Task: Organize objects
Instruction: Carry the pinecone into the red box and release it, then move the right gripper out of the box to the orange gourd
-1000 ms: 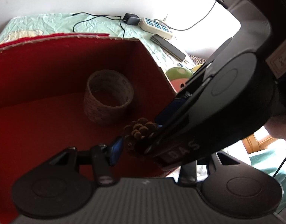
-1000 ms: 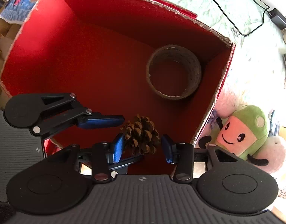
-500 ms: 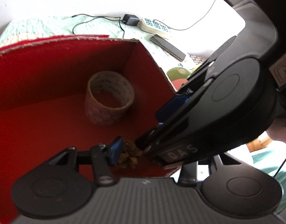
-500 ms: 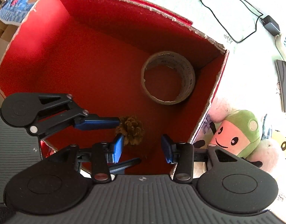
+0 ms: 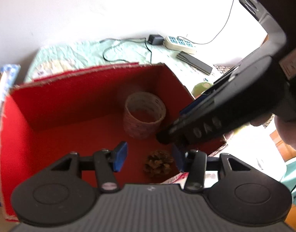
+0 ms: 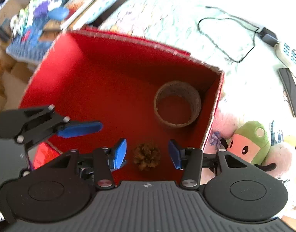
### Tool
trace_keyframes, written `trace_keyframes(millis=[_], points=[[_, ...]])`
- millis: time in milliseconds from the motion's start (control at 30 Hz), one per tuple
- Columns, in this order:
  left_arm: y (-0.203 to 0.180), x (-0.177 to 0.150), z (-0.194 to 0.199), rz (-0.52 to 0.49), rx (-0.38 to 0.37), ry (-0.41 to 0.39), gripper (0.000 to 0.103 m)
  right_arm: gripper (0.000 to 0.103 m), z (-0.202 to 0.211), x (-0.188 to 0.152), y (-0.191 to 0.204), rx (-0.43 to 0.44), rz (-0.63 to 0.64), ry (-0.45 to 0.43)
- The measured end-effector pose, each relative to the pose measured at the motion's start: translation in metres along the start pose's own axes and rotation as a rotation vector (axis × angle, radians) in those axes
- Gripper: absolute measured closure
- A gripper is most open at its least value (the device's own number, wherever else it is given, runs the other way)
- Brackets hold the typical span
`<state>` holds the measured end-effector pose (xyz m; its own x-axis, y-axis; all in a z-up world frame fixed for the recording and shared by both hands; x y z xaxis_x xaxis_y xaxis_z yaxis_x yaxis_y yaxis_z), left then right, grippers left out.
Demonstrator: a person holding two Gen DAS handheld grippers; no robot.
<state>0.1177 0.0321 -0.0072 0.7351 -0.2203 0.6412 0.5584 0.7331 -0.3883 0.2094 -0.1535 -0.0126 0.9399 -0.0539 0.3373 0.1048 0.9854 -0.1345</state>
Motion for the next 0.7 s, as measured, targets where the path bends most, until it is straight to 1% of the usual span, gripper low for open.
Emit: trace_keyframes(millis=[33,67,133,167,200,267,333,400,467,600,700], points=[[-0.001,-0.001,0.005,-0.005,0.005,-0.006,0.053,0.052,0.001,-0.001,-0.003,0.009,-0.024,-0.018],[-0.002,-0.001,0.010,-0.007,0.007,-0.014,0.053,0.052,0.007,0.008,-0.013,0.034,-0.001,-0.039],[-0.003,-0.003,0.020,-0.007,0.019,-0.031,0.053,0.052,0.006,0.003,-0.020,0.062,-0.054,-0.083],[-0.004,-0.003,0.024,-0.007,0.035,-0.038,0.053,0.052,0.006,0.015,-0.014,0.071,-0.069,-0.107],[-0.004,-0.003,0.026,-0.007,0.049,-0.041,0.053,0.052,0.006,0.018,-0.018,0.083,-0.084,-0.130],[-0.005,-0.005,0.033,-0.005,0.077,-0.049,0.053,0.052,0.010,0.016,-0.022,0.114,-0.111,-0.162],[-0.008,-0.004,0.038,0.003,0.099,-0.058,0.053,0.052,0.025,0.006,-0.032,0.151,-0.139,-0.189],[-0.012,-0.007,0.043,0.009,0.117,-0.065,0.053,0.051,0.046,-0.005,-0.032,0.184,-0.172,-0.211],[-0.017,-0.012,0.050,0.009,0.137,-0.068,0.053,0.051,0.049,-0.013,-0.033,0.223,-0.183,-0.234],[-0.030,-0.020,0.055,-0.003,0.193,-0.059,0.053,0.051,0.061,-0.032,-0.033,0.270,-0.192,-0.279],[-0.038,-0.027,0.056,0.007,0.221,-0.050,0.052,0.051,0.063,-0.043,-0.037,0.321,-0.213,-0.286]])
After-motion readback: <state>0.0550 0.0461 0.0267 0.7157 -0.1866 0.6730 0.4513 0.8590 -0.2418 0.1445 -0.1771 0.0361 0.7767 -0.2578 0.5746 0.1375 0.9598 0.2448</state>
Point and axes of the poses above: each gripper's, at about its wrist camera, not at the fingertips, and z roughly against the way its jaws point, y to its left, x to its top, the point moved 2 cm from there along -z, roughly the way its jaws point, and after that the axes turned 13 degrees about -x, right-handed, at the moved point
